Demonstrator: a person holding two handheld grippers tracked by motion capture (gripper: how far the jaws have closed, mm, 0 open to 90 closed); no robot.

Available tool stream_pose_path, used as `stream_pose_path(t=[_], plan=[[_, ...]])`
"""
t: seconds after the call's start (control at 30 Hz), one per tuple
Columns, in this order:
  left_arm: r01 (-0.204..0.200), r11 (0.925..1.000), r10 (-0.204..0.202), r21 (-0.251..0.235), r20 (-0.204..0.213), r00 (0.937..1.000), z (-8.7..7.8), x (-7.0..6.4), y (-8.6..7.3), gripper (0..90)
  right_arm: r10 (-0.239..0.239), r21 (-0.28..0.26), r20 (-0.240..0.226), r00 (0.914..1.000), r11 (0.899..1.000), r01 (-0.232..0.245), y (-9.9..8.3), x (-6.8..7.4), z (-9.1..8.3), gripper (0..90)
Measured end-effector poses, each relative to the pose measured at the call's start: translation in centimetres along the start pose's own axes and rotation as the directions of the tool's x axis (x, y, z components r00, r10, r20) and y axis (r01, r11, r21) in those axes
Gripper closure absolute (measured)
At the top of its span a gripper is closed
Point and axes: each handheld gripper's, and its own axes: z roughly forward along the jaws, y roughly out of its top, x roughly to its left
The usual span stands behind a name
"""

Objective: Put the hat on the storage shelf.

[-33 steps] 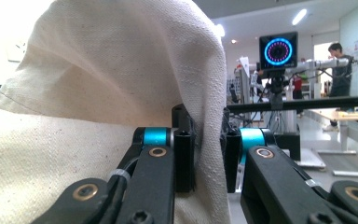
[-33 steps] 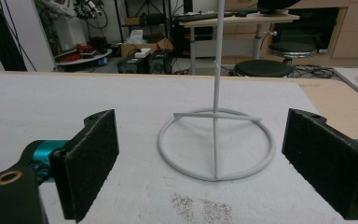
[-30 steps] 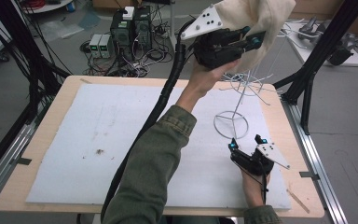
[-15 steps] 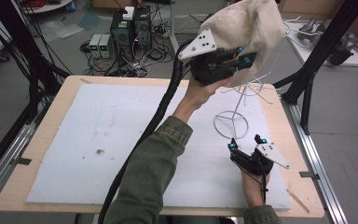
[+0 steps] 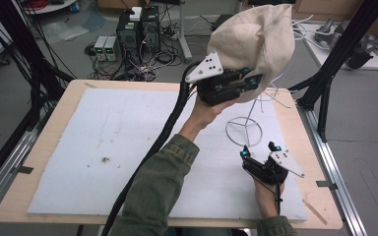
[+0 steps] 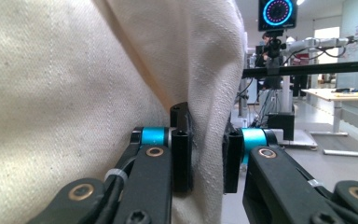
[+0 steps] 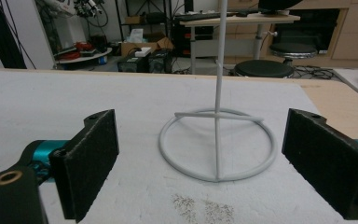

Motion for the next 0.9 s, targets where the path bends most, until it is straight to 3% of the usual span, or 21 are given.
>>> stream_pose_path(t=[0.17,0.5,0.7,0.9], plan=[[0.009,0.9996,-0.008,0.025,-0.007,0.9999,-0.3,-0.1,-1.3,77.5,0.002,0.003,-0.001,1.0,1.0,-0.002,0.0,0.0,0.0,9.9],[0.023,0.9988,-0.022,0.043,-0.026,0.9994,-0.7,-0.2,-2.2,73.2,0.006,0.005,-0.001,1.0,1.0,-0.006,0.0,0.0,0.0,9.9],[0.032,0.9961,-0.028,0.083,-0.049,0.9984,-0.7,-0.1,-2.5,62.5,0.004,0.005,-0.001,1.0,1.0,-0.004,0.0,0.0,0.0,9.9],[0.056,0.9954,-0.052,0.078,-0.051,0.9974,-1.0,0.0,-2.4,49.8,0.003,0.007,0.001,1.0,1.0,-0.003,0.0,0.0,0.0,9.9]])
